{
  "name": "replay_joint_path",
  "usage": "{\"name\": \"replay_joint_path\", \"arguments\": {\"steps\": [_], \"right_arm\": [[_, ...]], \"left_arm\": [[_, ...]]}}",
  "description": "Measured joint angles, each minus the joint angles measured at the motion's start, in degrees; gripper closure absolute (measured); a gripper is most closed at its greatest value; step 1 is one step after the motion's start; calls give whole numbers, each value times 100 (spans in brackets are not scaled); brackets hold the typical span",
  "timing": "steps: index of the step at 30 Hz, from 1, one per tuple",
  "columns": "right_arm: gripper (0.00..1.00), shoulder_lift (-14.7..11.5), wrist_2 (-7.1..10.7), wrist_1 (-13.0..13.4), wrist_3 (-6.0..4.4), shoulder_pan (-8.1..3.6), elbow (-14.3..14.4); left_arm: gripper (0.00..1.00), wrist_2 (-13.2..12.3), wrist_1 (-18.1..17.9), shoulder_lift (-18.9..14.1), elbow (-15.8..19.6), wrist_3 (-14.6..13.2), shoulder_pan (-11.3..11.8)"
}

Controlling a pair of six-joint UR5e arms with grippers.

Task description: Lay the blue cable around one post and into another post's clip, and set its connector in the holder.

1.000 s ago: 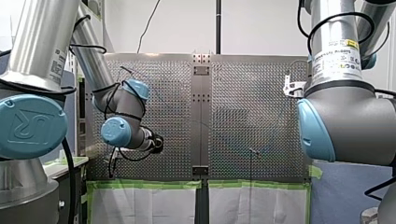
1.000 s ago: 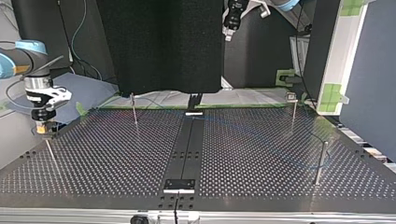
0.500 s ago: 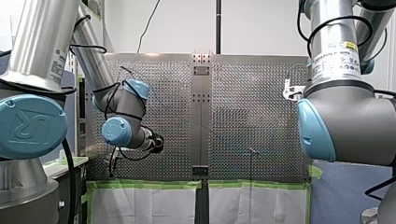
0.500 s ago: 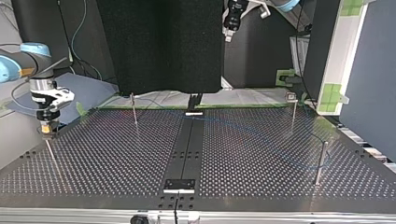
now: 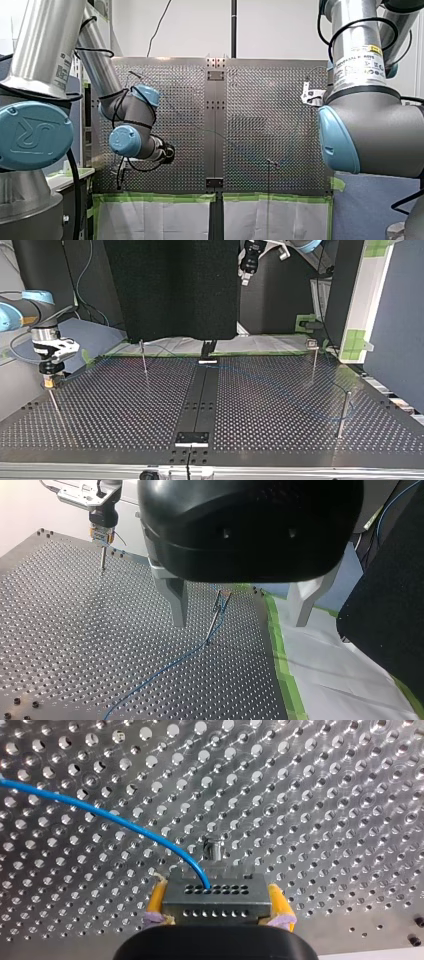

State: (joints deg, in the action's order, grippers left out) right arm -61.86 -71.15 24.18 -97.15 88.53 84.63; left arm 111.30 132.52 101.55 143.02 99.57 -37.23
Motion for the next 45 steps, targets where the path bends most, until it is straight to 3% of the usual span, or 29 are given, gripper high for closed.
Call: {"name": "replay_joint_path", "arguments": {"steps": [5,19,27,36,45], "right_arm": [[100,2,44,-12,-30,-6,-8],[100,6,411,-26,43,-123,-8],[100,8,442,-51,63,-151,1],[100,13,443,-195,239,-152,70],[100,28,506,-97,250,-157,105]], "left_arm": [[0,-6,4,0,0,-14,9],[0,-15,4,0,0,-17,12],[0,-16,4,-1,-2,-17,13],[0,-13,-3,0,-1,-17,13],[0,-6,-9,0,0,-17,14]]}}
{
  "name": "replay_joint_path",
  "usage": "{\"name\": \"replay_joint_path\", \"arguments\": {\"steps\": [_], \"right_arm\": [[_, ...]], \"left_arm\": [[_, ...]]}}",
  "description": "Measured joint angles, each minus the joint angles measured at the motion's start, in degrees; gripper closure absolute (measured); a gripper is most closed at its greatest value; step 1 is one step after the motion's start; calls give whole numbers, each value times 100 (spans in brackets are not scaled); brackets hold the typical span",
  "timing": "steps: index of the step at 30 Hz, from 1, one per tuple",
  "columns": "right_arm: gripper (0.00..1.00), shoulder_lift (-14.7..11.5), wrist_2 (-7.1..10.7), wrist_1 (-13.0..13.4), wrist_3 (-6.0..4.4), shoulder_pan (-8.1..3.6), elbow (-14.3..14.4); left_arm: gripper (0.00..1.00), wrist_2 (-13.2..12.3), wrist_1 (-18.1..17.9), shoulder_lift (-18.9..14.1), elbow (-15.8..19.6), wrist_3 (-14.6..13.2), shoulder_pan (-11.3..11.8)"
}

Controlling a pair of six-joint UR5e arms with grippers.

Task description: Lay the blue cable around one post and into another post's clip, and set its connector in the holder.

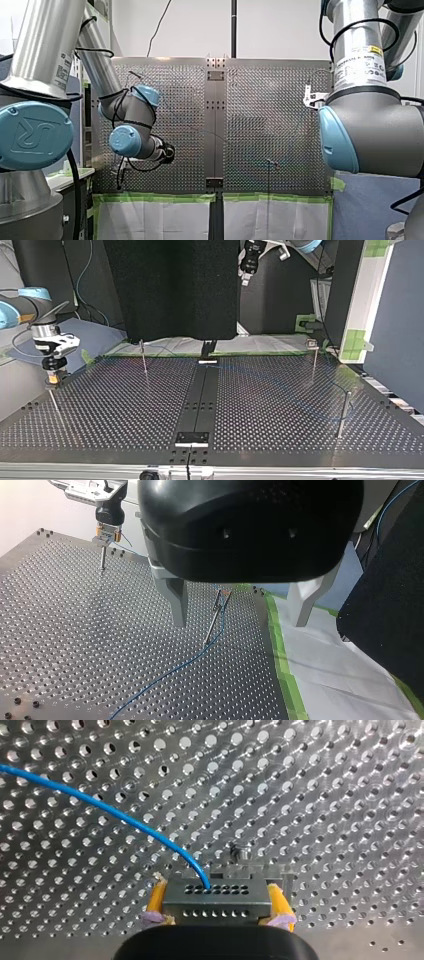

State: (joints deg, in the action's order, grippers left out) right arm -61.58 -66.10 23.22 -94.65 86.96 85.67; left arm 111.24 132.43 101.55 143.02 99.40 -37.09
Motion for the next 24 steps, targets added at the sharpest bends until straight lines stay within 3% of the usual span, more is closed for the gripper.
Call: {"name": "replay_joint_path", "arguments": {"steps": [9,24], "right_arm": [[100,8,84,248,-114,-15,2],[100,9,96,316,-288,-44,-35]], "left_arm": [[0,6,-4,0,1,0,5],[0,-2,-3,2,3,0,7]]}}
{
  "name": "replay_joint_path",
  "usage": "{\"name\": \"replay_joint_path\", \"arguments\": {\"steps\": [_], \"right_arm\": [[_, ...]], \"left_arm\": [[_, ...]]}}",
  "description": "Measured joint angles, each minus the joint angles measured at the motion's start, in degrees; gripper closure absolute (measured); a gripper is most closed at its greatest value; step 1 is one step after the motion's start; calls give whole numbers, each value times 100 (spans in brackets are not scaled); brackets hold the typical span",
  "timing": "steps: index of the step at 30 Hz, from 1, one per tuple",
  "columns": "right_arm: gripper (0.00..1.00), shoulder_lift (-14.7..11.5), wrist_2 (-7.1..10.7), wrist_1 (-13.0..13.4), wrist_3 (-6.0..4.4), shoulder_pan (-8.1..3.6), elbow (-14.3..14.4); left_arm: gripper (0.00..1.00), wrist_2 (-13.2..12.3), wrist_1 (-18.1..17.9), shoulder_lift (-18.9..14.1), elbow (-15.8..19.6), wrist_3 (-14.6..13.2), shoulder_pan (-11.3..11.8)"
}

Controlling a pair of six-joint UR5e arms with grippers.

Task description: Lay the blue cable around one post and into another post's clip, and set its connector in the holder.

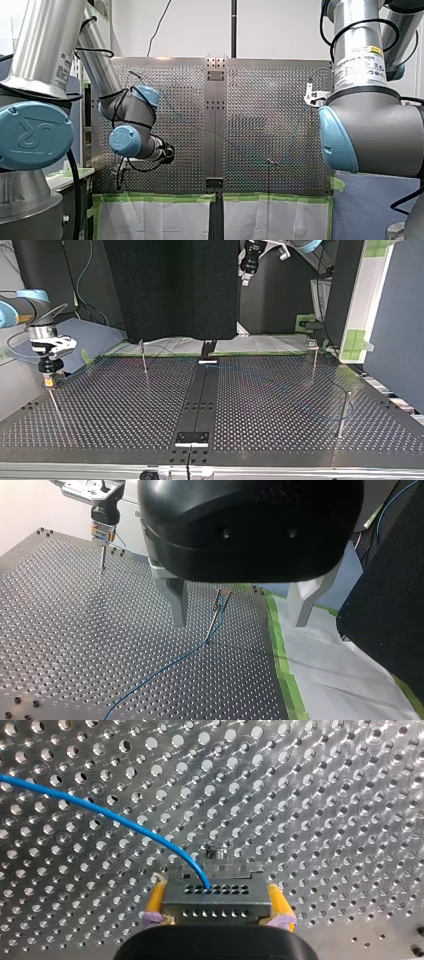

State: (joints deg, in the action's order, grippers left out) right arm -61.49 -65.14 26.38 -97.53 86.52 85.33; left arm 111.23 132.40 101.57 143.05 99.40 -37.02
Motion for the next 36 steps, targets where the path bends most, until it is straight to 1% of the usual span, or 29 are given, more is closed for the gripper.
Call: {"name": "replay_joint_path", "arguments": {"steps": [22,29,36], "right_arm": [[100,32,0,77,-99,-41,-18],[100,71,0,82,-109,-39,-38],[100,135,-1,70,-97,-15,-88]], "left_arm": [[0,-9,-3,-1,-4,0,0],[0,-13,-6,-1,-5,0,0],[0,-18,-10,-2,-6,0,0]]}}
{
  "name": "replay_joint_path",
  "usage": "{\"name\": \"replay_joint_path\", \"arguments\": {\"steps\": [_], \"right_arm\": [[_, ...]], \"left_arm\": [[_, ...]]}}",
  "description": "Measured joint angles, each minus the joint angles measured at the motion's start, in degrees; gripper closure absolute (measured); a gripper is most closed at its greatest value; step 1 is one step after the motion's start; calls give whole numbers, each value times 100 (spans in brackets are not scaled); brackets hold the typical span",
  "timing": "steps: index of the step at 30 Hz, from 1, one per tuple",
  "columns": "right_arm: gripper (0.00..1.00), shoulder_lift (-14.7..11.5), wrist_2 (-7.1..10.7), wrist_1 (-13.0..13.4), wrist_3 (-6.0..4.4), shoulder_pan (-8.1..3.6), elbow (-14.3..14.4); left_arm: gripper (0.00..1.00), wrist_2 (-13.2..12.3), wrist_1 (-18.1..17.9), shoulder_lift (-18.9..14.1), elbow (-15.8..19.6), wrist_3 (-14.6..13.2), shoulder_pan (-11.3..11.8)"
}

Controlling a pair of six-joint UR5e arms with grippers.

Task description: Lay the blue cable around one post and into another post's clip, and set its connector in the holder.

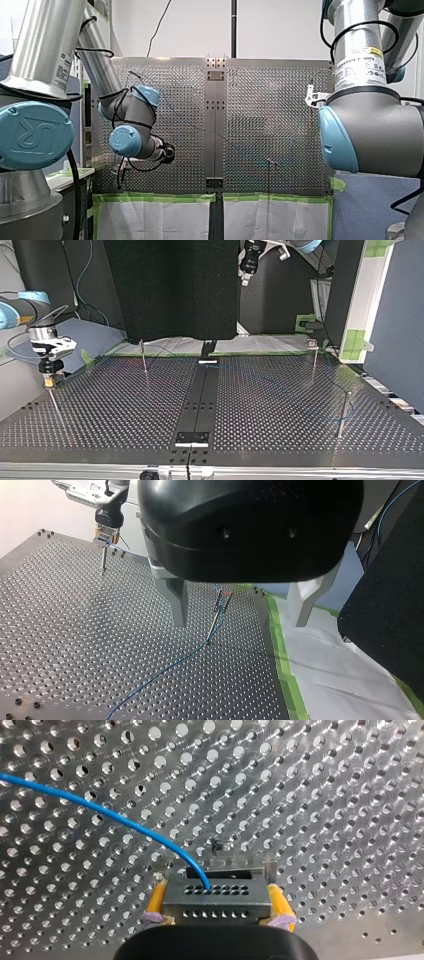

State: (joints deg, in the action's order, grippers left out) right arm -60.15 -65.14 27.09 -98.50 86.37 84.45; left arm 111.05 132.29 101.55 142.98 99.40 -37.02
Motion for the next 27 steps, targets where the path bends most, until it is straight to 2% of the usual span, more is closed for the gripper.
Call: {"name": "replay_joint_path", "arguments": {"steps": [21,27], "right_arm": [[100,13,1,-44,58,45,-99],[100,15,51,-30,47,50,-99]], "left_arm": [[0,-1,0,1,0,0,28],[0,1,0,0,2,0,34]]}}
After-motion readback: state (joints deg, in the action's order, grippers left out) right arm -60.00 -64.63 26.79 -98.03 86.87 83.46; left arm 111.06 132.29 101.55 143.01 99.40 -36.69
